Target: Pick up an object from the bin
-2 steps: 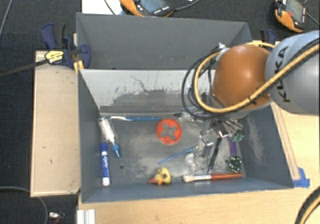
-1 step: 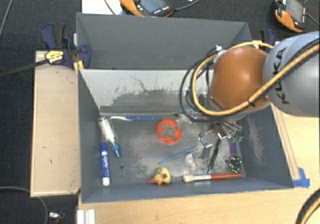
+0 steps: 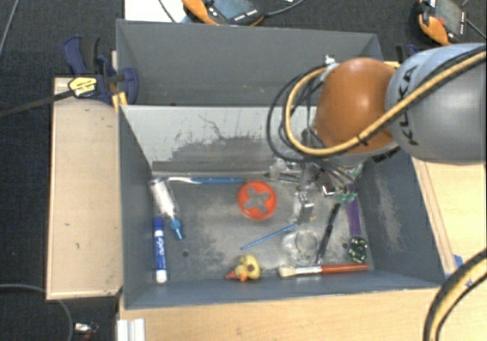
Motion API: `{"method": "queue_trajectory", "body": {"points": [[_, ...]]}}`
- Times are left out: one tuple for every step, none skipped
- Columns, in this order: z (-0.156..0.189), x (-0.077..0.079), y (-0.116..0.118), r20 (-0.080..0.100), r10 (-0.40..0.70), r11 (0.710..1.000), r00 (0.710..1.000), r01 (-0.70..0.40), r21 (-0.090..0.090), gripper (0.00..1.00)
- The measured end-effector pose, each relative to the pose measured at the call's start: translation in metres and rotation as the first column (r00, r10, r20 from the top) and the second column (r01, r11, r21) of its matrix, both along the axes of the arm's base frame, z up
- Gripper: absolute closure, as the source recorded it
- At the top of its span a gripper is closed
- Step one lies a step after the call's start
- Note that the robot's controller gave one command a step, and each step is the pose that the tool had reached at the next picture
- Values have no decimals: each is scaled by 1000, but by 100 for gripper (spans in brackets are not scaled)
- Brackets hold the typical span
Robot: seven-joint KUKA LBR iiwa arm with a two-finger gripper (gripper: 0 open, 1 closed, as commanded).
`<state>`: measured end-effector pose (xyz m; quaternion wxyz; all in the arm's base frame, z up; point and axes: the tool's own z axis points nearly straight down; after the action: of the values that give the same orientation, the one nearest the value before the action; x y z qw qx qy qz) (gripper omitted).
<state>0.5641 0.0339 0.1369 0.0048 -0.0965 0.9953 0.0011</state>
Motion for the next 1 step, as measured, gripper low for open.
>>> {"method": "queue_trajectory", "body": {"points": [[0, -22, -2, 2, 149, 989, 989, -149, -2, 0]]}}
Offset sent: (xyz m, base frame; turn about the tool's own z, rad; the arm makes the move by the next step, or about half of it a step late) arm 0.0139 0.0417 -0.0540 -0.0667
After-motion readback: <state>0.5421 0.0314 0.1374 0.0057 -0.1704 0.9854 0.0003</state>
